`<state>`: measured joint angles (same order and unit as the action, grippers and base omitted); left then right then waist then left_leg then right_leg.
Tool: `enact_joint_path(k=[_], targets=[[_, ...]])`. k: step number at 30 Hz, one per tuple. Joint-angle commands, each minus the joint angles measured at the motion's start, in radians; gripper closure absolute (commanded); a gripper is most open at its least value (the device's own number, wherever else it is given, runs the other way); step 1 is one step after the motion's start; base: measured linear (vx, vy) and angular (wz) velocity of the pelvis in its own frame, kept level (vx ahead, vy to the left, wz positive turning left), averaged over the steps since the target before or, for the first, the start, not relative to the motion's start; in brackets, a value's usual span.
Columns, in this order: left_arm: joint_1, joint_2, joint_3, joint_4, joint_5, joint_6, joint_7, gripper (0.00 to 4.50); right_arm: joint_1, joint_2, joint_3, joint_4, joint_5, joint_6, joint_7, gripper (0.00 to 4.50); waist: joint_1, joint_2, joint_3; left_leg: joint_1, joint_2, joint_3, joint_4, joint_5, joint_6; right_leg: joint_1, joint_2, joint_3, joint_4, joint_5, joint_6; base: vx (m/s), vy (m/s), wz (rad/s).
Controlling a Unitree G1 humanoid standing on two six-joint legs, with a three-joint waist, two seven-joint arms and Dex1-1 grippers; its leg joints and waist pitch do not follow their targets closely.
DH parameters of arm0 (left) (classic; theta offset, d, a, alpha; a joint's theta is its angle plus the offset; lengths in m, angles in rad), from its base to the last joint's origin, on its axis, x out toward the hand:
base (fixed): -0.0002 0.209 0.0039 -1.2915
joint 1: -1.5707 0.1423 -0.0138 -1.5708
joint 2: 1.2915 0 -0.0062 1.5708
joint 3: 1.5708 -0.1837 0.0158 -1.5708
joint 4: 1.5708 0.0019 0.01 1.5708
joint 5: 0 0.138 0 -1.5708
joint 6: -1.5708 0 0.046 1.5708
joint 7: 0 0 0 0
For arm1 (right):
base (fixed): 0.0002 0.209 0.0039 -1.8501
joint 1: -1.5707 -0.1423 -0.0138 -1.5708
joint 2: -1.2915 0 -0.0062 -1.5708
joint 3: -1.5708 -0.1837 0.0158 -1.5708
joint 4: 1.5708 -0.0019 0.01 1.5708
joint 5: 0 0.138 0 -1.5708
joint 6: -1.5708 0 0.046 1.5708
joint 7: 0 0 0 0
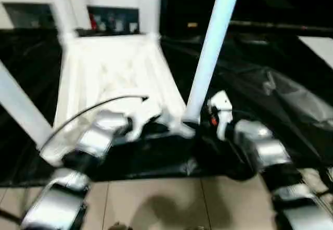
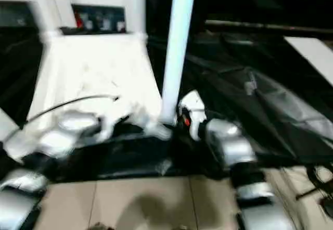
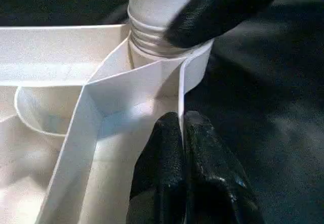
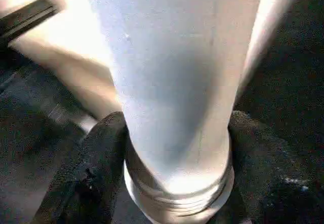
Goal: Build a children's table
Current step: Rotate leg to tighten
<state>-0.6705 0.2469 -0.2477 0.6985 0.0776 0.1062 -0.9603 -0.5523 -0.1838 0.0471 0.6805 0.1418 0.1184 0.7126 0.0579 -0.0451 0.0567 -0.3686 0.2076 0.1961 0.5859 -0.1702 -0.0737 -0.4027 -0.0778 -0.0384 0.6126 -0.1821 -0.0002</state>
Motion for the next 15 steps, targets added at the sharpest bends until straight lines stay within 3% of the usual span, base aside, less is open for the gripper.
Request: enact_joint_path(k=[1, 2, 3, 5, 9, 15], targets=[[-0.023, -0.044, 0.003, 0.035, 0.008, 0.01, 0.09, 4.5, -0.01, 0.034, -0.015, 0.049, -0.017, 0.006, -0.131, 1.83, -0.003, -0.002, -0.065, 0.017, 0.021, -0.012, -0.07, -0.258, -0.014, 0.035, -0.058, 0.034, -0.084, -0.32, -0.182, 0.0, 0.0, 0.0], [-0.035, -0.06, 0.005, 0.048, 0.014, 0.015, 0.125, 4.5, -0.019, 0.056, -0.031, 0.068, -0.014, 0.006, -0.191, 1.84, -0.004, -0.003, -0.065, 0.017, 0.02, -0.011, -0.069, -0.258, -0.012, 0.034, -0.055, 0.033, -0.085, -0.32, -0.179, 0.0, 0.0, 0.0], [-0.049, -0.077, 0.009, 0.063, 0.018, 0.018, 0.163, 4.5, -0.032, 0.078, -0.048, 0.09, -0.007, 0.004, -0.248, 1.84, -0.004, 0.006, -0.065, 0.019, 0.02, -0.012, -0.069, -0.264, -0.012, 0.032, -0.058, 0.034, -0.086, -0.325, -0.179, 0.0, 0.0, 0.0], [-0.071, -0.105, 0.015, 0.087, 0.029, 0.026, 0.228, 4.5, -0.059, 0.118, -0.078, 0.136, 0.003, -0.008, -0.362, 1.84, -0.009, 0.004, -0.067, 0.018, 0.02, -0.012, -0.07, -0.254, -0.019, 0.032, -0.055, 0.034, -0.084, -0.294, -0.185, 0.0, 0.0, 0.0], [-0.098, -0.152, 0.018, 0.126, 0.056, 0.011, 0.344, 4.5, -0.116, 0.19, -0.081, 0.221, -0.028, -0.053, -0.493, 1.84, -0.014, 0.004, -0.071, 0.013, 0.019, -0.012, -0.069, -0.238, -0.007, 0.035, -0.052, 0.032, -0.077, -0.227, -0.199, 0.0, 0.0, 0.0], [-0.084, -0.129, -0.001, 0.123, 0.062, -0.023, 0.296, 4.5, -0.134, 0.199, -0.032, 0.226, -0.064, -0.129, -0.397, 1.84, -0.01, 0.0, -0.072, 0.009, 0.017, -0.008, -0.063, -0.177, 0.039, 0.044, -0.052, 0.032, -0.067, -0.115, -0.223, 0.0, 0.0, 0.0]])
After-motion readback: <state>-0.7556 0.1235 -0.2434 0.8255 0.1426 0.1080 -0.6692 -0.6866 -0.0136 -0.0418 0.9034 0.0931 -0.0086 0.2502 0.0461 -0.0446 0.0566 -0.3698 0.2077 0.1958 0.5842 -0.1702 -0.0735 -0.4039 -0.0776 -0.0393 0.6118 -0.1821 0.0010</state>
